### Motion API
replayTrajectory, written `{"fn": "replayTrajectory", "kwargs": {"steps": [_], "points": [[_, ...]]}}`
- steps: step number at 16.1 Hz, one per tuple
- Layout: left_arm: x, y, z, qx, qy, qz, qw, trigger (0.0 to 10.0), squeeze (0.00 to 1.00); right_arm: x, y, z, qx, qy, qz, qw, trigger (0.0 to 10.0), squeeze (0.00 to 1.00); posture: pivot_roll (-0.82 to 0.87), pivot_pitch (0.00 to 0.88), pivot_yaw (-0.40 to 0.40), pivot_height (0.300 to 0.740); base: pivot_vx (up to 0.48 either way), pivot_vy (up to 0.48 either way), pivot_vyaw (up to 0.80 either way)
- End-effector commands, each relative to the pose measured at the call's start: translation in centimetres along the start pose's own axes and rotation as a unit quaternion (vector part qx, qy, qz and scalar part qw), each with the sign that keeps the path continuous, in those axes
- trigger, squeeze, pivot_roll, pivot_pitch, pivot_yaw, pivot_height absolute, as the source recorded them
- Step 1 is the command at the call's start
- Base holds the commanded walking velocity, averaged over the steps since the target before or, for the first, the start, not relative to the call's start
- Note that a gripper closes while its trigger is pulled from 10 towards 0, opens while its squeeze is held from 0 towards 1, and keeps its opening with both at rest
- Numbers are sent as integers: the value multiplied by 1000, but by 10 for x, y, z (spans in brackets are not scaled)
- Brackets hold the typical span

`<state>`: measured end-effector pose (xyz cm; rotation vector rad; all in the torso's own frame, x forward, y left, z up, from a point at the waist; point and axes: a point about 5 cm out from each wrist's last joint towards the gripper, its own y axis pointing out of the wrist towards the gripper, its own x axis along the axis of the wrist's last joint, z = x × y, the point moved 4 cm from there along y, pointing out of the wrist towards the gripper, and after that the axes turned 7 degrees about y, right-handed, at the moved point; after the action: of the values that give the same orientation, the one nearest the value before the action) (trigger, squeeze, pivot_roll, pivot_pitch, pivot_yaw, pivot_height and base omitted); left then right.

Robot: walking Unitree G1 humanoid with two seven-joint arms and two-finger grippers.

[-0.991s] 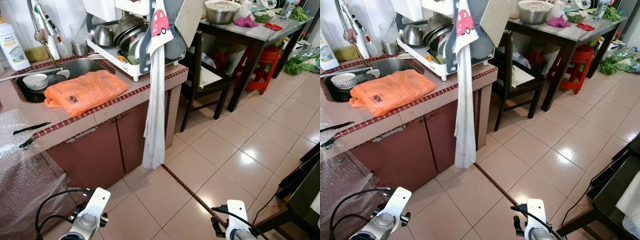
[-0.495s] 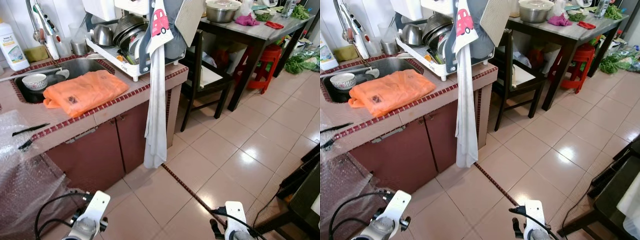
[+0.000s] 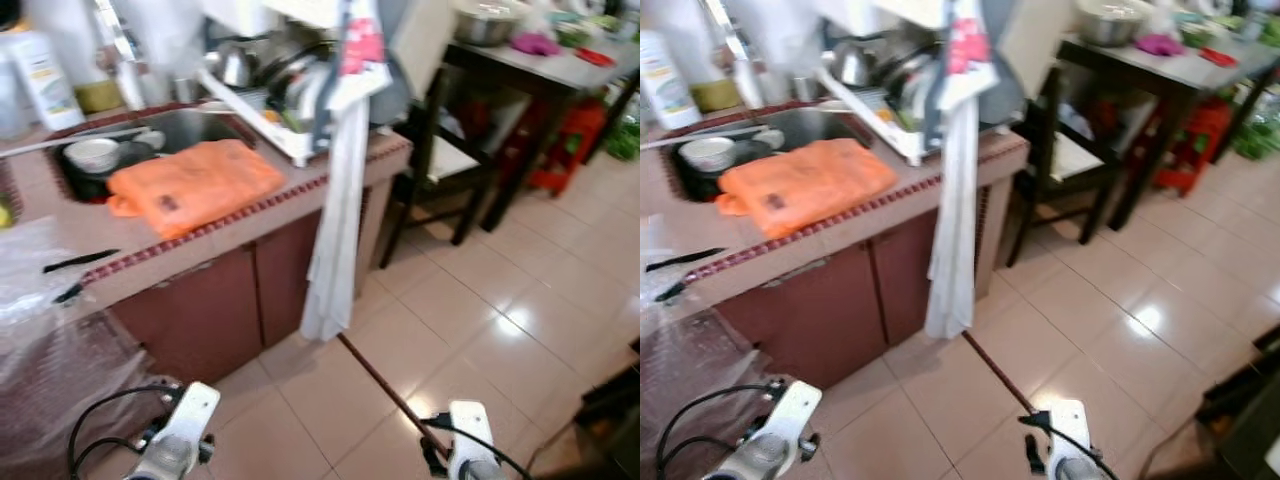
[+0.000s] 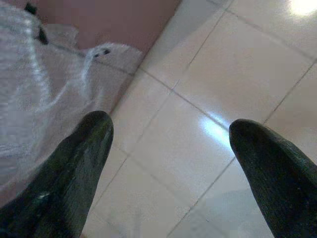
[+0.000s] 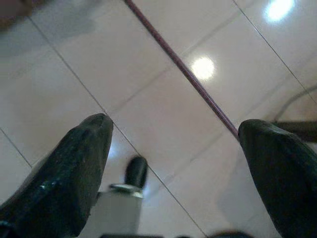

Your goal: Kitchen organization

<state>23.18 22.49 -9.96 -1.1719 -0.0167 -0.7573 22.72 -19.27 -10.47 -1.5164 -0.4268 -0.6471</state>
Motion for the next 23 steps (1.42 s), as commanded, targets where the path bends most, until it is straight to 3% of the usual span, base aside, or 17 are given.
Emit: {"fn": "replayTrajectory", "kwargs": {"steps": [1,5,12,23], "points": [[10,0,-2,-3,0,-14,1000,10000,0,-3,-1,-10,-11,-1,2,1000,10000,0,24,0,-35,740,285,0,0],[11,0,0,-2,0,-15,1000,10000,0,-1,-1,-9,-10,-1,0,1000,10000,0,23,0,-32,740,286,0,0],[15,0,2,4,5,-24,1000,10000,0,-2,-1,-10,-12,-1,2,1000,10000,0,22,0,-30,740,0,0,0],[16,0,2,2,4,-24,1000,10000,0,-8,-2,-14,-16,-1,10,1000,10000,0,21,0,-28,740,0,-419,0]]}}
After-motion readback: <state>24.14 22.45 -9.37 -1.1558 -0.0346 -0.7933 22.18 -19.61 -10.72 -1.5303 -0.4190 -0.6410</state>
